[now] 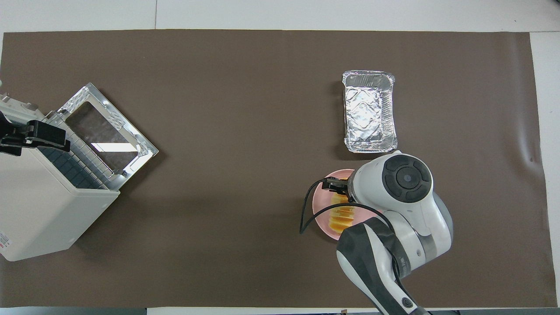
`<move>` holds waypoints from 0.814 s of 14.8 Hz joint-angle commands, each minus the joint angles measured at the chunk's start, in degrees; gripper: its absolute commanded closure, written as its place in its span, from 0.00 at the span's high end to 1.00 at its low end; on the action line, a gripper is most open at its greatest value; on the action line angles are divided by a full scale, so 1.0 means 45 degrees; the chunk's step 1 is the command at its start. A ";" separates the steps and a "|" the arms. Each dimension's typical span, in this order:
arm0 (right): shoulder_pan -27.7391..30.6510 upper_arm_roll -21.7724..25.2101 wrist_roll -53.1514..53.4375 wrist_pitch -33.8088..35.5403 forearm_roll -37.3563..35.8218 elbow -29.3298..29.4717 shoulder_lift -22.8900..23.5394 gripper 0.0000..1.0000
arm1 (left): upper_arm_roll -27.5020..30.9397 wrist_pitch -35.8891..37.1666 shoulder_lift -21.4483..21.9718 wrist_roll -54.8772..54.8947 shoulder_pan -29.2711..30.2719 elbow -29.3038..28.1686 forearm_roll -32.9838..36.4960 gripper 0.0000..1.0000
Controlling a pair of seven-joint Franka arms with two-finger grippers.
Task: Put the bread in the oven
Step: 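Reach the right gripper down to the bread slices on the pink plate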
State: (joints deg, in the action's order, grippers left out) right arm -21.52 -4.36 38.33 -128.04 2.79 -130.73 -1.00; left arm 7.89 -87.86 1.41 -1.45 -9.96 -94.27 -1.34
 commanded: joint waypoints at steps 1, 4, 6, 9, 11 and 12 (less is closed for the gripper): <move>-0.0335 0.0069 0.0428 -0.0841 0.0141 -0.0869 -0.0052 1.00 | -0.0055 0.0129 0.0058 0.0030 0.0084 0.0069 0.0220 1.00; -0.0336 0.0069 0.0427 -0.2149 0.0141 -0.1710 0.0297 1.00 | -0.0055 0.0129 0.0077 0.0030 0.0084 0.0069 0.0220 1.00; -0.0355 0.0069 0.0525 -0.2619 0.0141 -0.1711 0.0748 1.00 | -0.0055 0.0129 0.0058 0.0030 0.0084 0.0069 0.0220 1.00; -0.0355 0.0069 0.0701 -0.2680 0.0141 -0.1634 0.0808 0.80 | -0.0055 0.0129 0.0058 0.0030 0.0084 0.0069 0.0220 1.00; -0.0355 0.0069 0.0681 -0.2602 0.0122 -0.1594 0.0827 0.00 | -0.0055 0.0129 0.0058 0.0030 0.0084 0.0069 0.0220 1.00; -0.0355 0.0069 0.0623 -0.2563 0.0122 -0.1575 0.0827 0.00 | -0.0055 0.0129 0.0058 0.0030 0.0084 0.0069 0.0220 1.00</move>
State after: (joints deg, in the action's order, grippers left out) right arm -22.89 -4.19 40.39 -139.49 2.80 -138.01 2.82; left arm 7.89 -87.86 1.41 -1.45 -9.96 -94.27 -1.34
